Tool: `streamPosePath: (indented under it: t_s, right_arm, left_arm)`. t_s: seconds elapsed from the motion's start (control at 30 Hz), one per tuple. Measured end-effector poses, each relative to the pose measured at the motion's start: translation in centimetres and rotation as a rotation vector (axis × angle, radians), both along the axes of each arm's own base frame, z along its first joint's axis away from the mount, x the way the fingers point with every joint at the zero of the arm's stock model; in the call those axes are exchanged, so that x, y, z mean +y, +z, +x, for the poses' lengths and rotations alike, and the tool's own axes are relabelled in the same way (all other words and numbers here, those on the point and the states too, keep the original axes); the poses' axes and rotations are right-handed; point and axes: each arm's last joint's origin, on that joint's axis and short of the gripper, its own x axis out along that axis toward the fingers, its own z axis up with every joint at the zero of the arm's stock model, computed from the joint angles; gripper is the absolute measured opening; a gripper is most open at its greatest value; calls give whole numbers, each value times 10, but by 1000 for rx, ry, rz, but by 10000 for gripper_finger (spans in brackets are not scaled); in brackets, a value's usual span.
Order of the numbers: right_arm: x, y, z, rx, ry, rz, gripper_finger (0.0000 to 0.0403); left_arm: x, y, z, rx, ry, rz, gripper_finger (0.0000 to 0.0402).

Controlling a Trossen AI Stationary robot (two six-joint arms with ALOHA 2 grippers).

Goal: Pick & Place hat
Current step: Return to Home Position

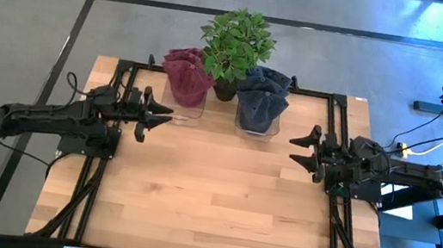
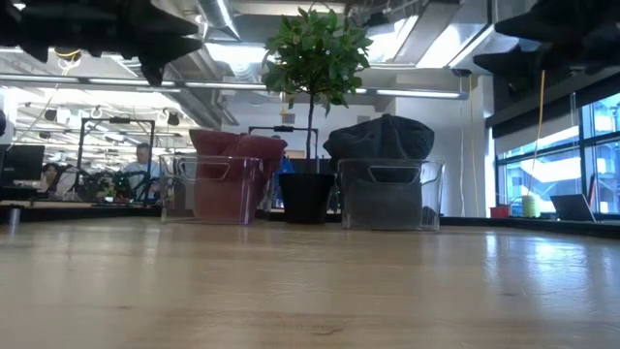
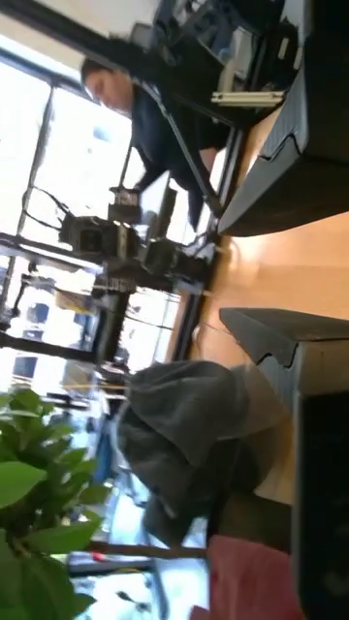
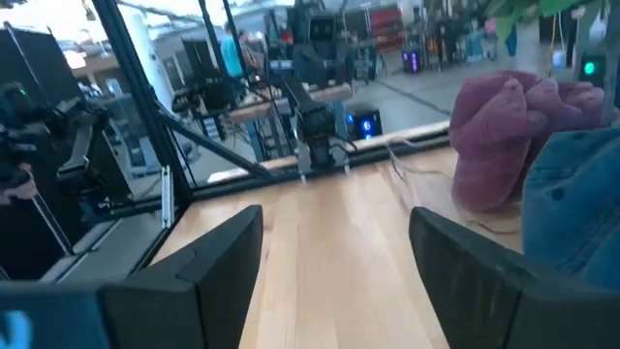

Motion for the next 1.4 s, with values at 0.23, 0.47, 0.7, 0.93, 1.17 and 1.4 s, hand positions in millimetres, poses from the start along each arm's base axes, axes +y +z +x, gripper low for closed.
streamPosePath:
  t_s: [0.23, 0.47, 0.7, 0.93, 1.17, 1.4]
  right_arm:
    - [0, -19, -4, -61, 0, -1, 261]
    - [0, -34, -8, -91, -2, 32, 261]
    - [0, -44, -11, -121, -24, 49, 261]
    - [-1, -48, -10, -110, -34, 44, 261]
    - [-2, -50, -10, -88, -81, 26, 261]
    - [-2, -50, -10, -81, -81, 16, 261]
  left_arm:
    - [-3, -21, -4, -27, -2, 12, 121]
    - [-3, -38, -11, -33, 56, 5, 123]
    - [-6, -48, -21, -94, 52, 4, 124]
    - [-8, -52, -29, -100, 50, -3, 125]
    - [-10, -54, -37, -105, 62, 21, 121]
    - [-10, -61, -37, -39, 69, -14, 125]
